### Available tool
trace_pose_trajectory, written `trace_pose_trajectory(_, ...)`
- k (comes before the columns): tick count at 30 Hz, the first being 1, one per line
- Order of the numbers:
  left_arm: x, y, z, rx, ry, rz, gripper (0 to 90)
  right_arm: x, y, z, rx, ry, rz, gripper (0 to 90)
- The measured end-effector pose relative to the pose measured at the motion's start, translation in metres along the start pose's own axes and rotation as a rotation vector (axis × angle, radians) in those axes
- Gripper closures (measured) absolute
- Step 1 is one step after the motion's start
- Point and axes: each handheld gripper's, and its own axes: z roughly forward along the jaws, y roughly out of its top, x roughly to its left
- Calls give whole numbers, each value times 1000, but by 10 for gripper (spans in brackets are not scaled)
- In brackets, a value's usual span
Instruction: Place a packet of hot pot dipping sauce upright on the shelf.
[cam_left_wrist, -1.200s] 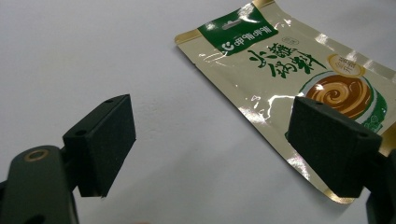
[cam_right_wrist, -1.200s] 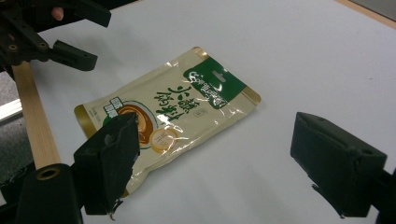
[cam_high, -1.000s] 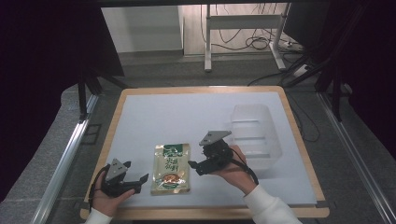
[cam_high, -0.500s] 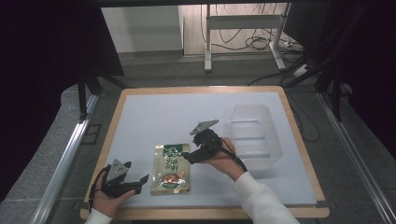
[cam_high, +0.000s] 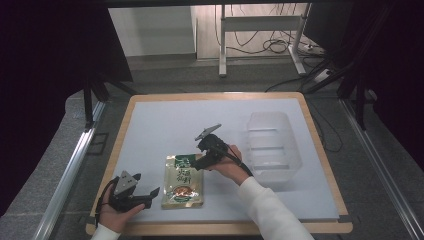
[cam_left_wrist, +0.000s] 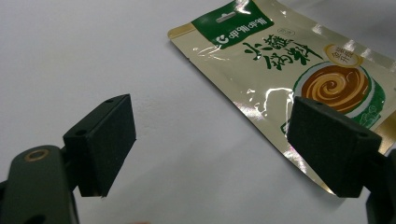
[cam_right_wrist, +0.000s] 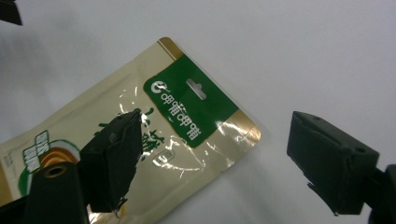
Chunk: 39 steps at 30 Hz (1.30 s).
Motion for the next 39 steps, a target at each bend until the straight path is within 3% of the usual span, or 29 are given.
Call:
trace_pose_trajectory(13, 0, 0, -1, 1, -1, 5, 154, -6, 13, 29, 70, 30, 3, 215)
trace_pose_trajectory(22, -1, 0, 0, 5, -5, 6, 154, -13, 11, 46, 127, 47, 22, 257)
trace_pose_trajectory(29, -3, 0, 1, 9, -9, 9, 153, -14, 6, 45, 160, 80, 1, 360)
trace_pose_trajectory(34, -2, 0, 1, 14, -10, 9, 153, -16, 6, 35, 144, 114, 9, 413)
trace_pose_trajectory(39, -2, 0, 2, 19, -12, 10, 153, -5, 6, 21, 157, 142, -71, 487)
